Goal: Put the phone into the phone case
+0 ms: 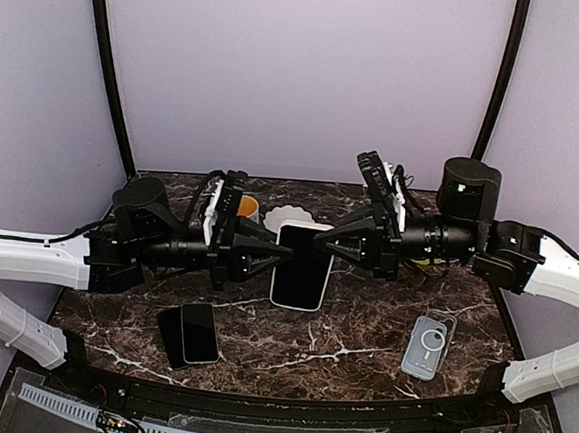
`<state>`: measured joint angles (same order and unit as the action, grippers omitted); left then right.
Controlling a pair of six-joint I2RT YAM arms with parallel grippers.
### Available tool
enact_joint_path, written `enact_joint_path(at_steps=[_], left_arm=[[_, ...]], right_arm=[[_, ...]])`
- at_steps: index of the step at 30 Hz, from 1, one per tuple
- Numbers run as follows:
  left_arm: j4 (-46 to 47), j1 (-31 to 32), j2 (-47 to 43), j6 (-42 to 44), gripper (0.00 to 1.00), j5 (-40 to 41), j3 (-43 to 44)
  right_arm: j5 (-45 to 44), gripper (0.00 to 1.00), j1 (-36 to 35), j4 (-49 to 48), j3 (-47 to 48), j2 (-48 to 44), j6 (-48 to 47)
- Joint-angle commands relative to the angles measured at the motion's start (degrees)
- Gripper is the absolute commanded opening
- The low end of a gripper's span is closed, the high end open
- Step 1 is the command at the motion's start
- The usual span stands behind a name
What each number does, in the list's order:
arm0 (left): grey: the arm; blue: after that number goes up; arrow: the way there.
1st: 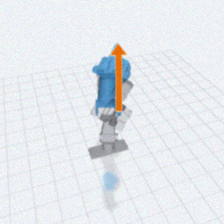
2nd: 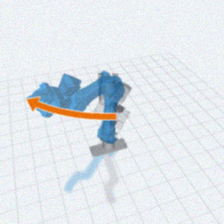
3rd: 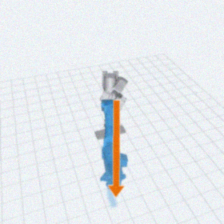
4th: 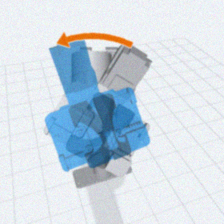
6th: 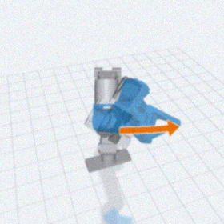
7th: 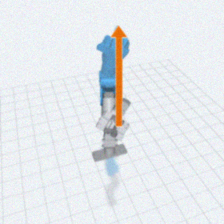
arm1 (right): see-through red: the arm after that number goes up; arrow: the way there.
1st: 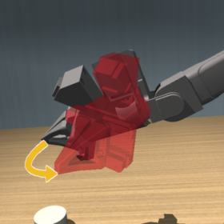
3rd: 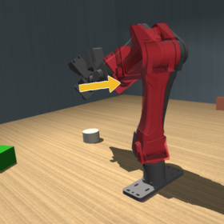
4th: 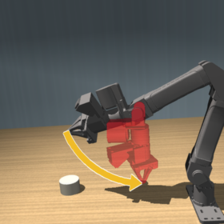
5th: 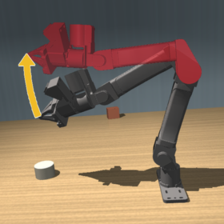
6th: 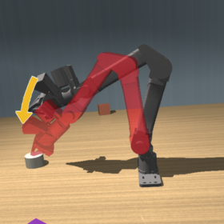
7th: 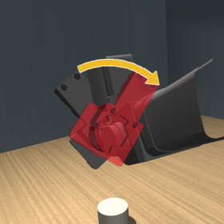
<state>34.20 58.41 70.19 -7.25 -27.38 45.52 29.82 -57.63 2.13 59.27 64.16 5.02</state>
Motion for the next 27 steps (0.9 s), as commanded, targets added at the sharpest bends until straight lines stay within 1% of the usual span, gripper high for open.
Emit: enact_joint_path(at_steps=[1,2,4,5,6,8,9,10,12,16,21,24,27], left_arm=[[-0.2,0.3,0.9,-0.1,0.11,-1.1,0.2],[-0.2,0.3,1.0,-0.2,0.03,-1.5,0.2],[0.3,0.4,0.8,-0.5,0.00,-1.6,0.3],[1.1,0.3,0.4,-0.9,0.00,-1.4,0.1],[1.7,0.3,0.2,-1.5,0.00,-0.9,-0.2],[4.0,0.3,-0.6,-2.2,0.00,0.3,-1.1],[5.5,0.3,-1.1,-2.5,0.00,0.9,-1.7],[6.1,0.3,-1.3,-2.9,0.00,1.9,-2.0],[7.8,0.3,-2.0,-3.4,0.00,3.2,-2.7],[11.0,0.3,-2.9,-4.4,0.00,4.7,-3.5],[13.0,0.3,-3.8,-5.5,0.00,5.8,-4.4],[13.7,0.3,-4.0,-5.9,0.00,6.2,-4.8],[13.7,0.3,-3.9,-6.3,0.00,5.9,-4.9]], right_arm=[[0.7,0.00,0.1,-6.8,2.3,-1.5,0.3],[0.9,0.00,0.1,-6.8,2.3,-1.3,0.3],[0.8,0.00,0.2,-6.3,2.3,-0.9,0.3],[0.3,0.00,0.2,-5.7,2.1,-0.8,0.2],[0.0,0.05,0.2,-5.3,2.0,-0.7,0.2],[-1.8,0.35,0.3,-4.5,1.1,-0.7,0.0],[-2.4,0.44,0.4,-4.4,0.5,-0.9,0.0],[-2.9,0.50,0.5,-4.4,-0.5,-0.9,0.1],[-3.5,0.54,0.8,-4.5,-2.1,-1.0,0.6],[-2.9,0.55,1.1,-5.3,-4.5,0.0,2.7],[-0.9,0.48,1.2,-7.1,-6.3,0.9,4.5],[0.3,0.39,1.3,-9.2,-7.5,1.3,5.6],[2.0,0.22,1.3,-10.5,-7.1,2.6,6.4]])
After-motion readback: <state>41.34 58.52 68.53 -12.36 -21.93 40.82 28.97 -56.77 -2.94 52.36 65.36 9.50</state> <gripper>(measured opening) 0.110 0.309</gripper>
